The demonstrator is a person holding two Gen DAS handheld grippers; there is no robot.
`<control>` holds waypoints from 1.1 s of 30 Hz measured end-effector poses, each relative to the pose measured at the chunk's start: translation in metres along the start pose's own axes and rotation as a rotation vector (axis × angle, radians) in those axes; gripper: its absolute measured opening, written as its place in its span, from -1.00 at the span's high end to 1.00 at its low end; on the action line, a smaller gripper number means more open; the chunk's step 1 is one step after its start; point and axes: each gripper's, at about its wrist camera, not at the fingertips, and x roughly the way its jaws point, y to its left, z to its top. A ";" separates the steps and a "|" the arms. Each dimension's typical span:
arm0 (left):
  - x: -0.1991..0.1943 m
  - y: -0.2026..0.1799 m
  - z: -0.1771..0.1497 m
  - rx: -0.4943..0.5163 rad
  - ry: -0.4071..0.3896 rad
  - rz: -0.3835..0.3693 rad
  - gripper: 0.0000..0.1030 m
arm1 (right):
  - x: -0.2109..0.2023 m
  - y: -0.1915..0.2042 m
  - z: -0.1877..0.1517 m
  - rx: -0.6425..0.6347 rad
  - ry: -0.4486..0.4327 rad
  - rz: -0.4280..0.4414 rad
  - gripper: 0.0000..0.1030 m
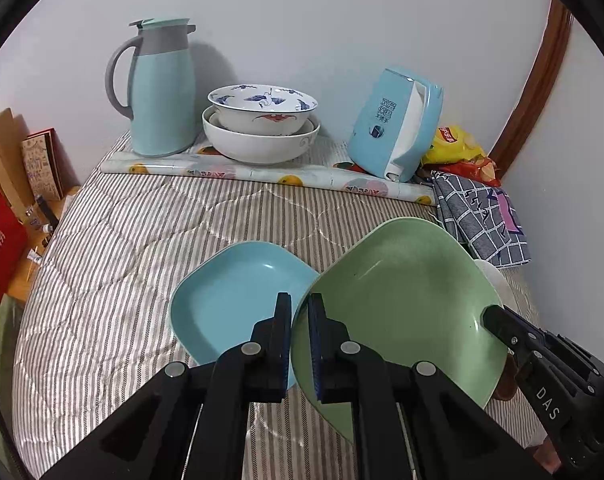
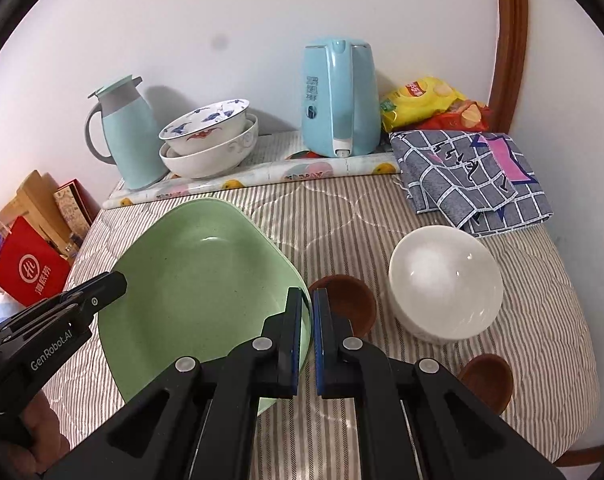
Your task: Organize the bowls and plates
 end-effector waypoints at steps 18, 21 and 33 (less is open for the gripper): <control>-0.002 0.030 -0.008 -0.026 0.003 0.033 0.83 | 0.009 0.026 -0.009 -0.038 0.010 0.022 0.89; 0.001 0.034 -0.008 -0.026 0.005 0.044 0.83 | 0.014 0.032 -0.010 -0.047 0.015 0.027 0.89; 0.019 0.053 -0.003 -0.040 0.032 0.073 0.83 | 0.038 0.048 -0.004 -0.064 0.041 0.047 0.89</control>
